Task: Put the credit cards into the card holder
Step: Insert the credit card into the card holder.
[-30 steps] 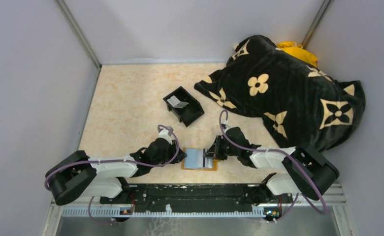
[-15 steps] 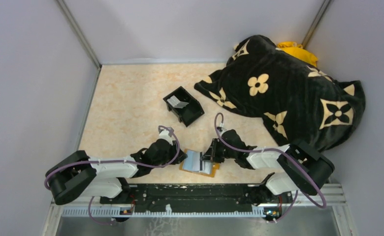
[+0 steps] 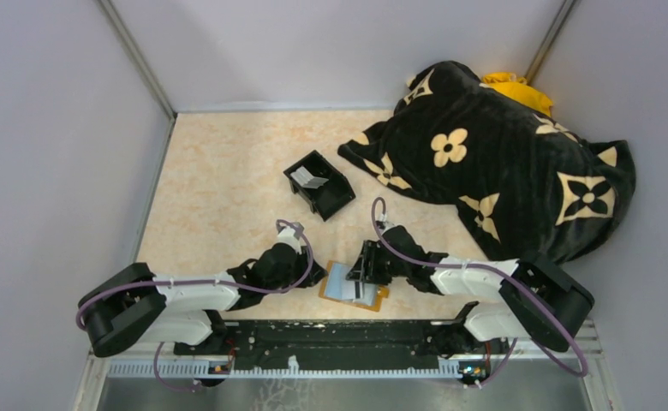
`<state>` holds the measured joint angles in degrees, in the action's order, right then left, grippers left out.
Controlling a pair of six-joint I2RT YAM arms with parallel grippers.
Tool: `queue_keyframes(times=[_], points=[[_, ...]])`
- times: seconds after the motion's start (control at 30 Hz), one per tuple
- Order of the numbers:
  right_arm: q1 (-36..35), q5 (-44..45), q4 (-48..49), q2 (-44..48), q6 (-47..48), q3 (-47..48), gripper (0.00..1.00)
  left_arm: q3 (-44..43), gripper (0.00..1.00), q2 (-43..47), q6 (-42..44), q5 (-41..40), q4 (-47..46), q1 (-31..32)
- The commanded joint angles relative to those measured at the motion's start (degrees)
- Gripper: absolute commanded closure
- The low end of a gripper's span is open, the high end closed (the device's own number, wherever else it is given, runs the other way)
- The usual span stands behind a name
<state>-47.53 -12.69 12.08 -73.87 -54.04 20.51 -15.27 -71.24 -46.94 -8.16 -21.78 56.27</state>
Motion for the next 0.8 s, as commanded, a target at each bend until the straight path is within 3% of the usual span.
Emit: queue_keyframes(times=[0.0, 0.33, 0.77], points=[[-0.7, 3.4, -6.1, 2.8, 1.9, 1.9, 0.54, -0.4, 0.65, 1.2, -0.7, -1.1, 0.5, 0.7], [-1.5, 6.1, -11.6, 2.4, 5.1, 5.9, 0.54, 0.2, 0.67, 2.3, -0.9, -1.2, 1.0, 1.2], [-0.9, 3.6, -6.8, -9.5, 7.6, 12.5, 0.56, 4.0, 0.69, 10.5, -3.4, -3.2, 6.3, 1.5]])
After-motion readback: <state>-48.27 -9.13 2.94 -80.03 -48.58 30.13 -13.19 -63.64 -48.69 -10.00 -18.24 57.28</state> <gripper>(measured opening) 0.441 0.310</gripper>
